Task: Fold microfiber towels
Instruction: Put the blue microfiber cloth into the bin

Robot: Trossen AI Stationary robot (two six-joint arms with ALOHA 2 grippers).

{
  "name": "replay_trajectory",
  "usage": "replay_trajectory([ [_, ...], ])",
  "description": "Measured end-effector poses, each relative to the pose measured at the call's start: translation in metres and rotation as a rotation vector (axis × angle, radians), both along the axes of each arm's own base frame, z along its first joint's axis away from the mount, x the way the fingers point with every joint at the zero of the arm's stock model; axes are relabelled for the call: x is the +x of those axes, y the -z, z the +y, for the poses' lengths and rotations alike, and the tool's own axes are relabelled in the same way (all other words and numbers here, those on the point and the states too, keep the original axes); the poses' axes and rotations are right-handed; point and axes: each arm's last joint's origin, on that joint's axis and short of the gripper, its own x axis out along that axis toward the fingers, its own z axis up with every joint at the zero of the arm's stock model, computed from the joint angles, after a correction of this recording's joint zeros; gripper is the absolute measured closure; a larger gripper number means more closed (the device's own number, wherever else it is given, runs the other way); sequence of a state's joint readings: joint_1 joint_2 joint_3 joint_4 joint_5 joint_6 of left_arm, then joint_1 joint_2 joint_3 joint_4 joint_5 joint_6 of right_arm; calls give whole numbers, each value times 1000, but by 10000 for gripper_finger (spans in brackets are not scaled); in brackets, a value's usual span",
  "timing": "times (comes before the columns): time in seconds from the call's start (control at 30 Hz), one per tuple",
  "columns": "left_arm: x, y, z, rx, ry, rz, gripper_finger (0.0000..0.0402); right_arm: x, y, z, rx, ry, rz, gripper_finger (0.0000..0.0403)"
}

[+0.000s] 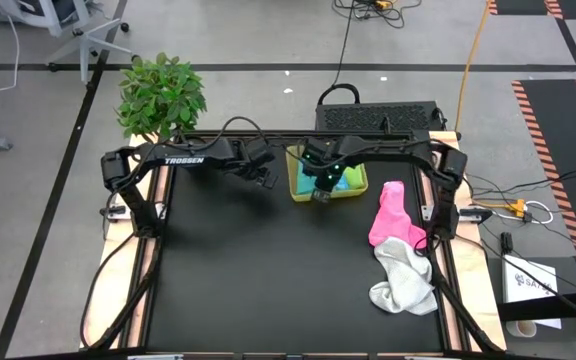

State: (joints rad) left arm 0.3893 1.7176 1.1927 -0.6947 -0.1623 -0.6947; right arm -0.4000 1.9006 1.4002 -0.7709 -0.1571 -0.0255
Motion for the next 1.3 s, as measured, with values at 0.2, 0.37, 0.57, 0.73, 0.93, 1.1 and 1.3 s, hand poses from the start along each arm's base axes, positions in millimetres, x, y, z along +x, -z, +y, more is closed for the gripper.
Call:
replay_trajectory([
  [0.2,2,-1,1,1,-25,-26,165,-6,-38,1,-83,-28,-139,403],
  [0.37,1,-1,1,-2,-34,-28,165,-3,-47,-17,-196,-25,-242,403],
  [0.57,1,-1,1,-5,-46,-31,165,0,-24,-43,-202,31,-233,403],
  [0.73,1,-1,1,-8,-58,-35,165,1,-3,-59,-207,39,-210,403],
  [0.93,2,-1,-1,-11,-61,-37,165,-3,11,-80,-258,47,-194,403],
  [1.1,2,-1,-1,-11,-65,-38,165,-11,14,-90,-236,102,-176,403],
  [1.3,2,-1,-1,-11,-65,-37,165,-16,-16,-70,-123,63,-237,403],
])
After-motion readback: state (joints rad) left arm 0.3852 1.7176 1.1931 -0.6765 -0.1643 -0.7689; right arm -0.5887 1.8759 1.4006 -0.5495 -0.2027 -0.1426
